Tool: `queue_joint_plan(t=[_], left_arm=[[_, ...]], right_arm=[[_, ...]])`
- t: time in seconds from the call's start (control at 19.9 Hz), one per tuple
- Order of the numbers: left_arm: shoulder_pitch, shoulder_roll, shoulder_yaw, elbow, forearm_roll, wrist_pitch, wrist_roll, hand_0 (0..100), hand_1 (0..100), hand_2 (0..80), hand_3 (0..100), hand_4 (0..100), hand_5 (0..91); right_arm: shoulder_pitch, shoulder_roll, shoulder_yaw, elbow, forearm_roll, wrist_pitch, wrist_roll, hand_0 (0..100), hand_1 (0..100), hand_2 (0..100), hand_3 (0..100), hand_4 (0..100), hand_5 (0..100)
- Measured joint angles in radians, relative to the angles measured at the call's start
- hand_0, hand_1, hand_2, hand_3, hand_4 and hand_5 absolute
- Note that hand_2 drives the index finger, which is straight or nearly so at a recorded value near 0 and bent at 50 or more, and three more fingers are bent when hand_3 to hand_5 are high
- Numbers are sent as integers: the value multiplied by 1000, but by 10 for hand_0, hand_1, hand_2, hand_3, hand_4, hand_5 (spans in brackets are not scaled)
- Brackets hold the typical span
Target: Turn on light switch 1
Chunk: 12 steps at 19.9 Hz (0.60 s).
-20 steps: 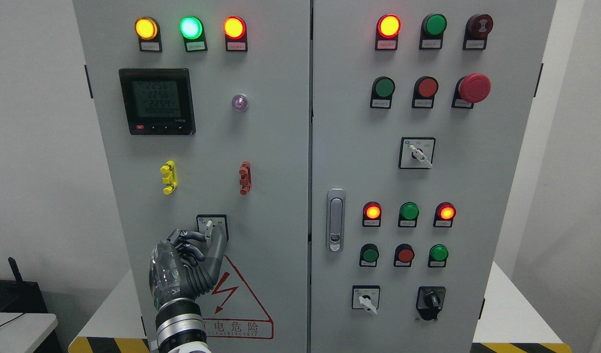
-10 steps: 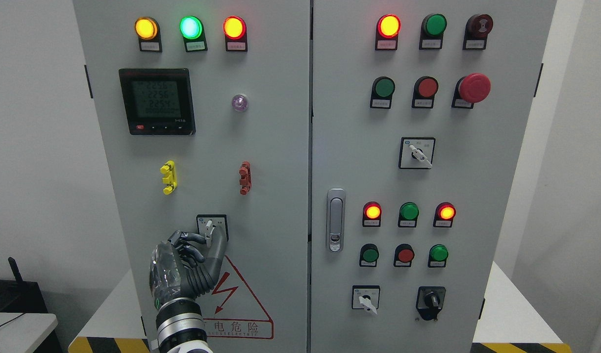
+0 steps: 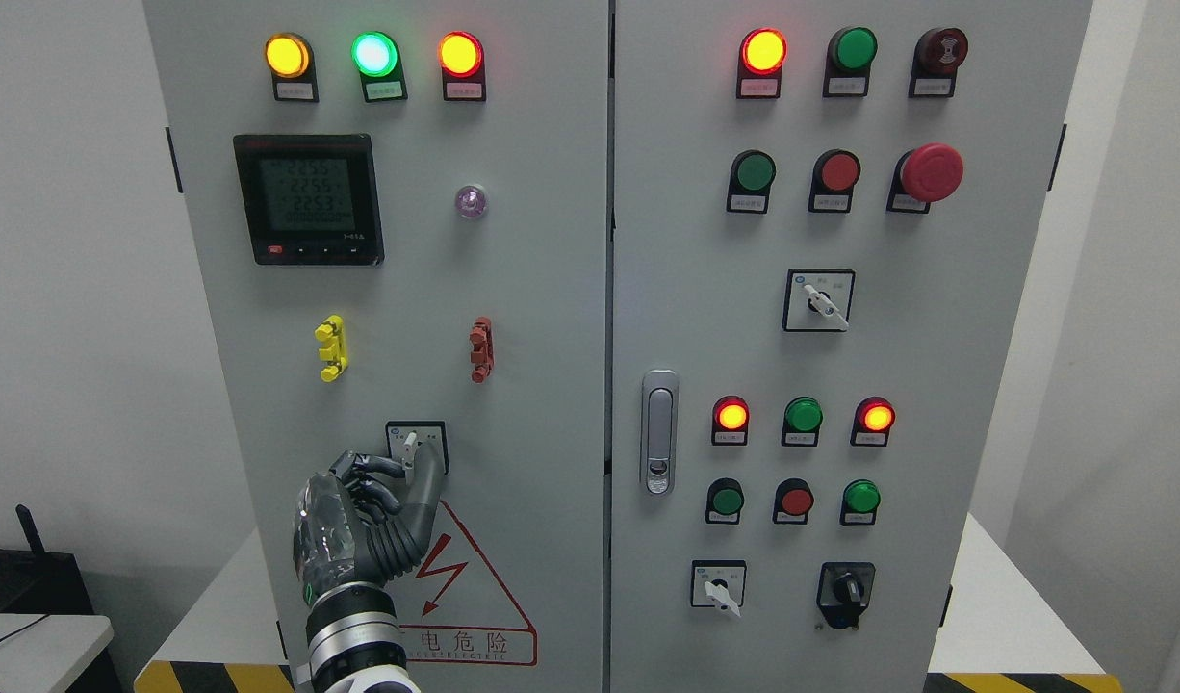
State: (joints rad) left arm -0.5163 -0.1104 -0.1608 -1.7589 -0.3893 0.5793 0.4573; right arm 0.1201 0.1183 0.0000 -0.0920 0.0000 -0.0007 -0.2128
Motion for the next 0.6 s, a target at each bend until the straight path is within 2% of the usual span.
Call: queue_joint_plan(t=[0.4,0.6], left_arm=[[-2,-1,0,0,0,0,-1,433,423,598,936,925,845],[-2,-1,-2,0,-1,6,-3,492,460,596,936,923,847]], right_arm=[[0,0,0,0,0,0,0,120,389,0,0,0,0],[0,0,0,0,0,0,0,120,389,0,0,0,0]])
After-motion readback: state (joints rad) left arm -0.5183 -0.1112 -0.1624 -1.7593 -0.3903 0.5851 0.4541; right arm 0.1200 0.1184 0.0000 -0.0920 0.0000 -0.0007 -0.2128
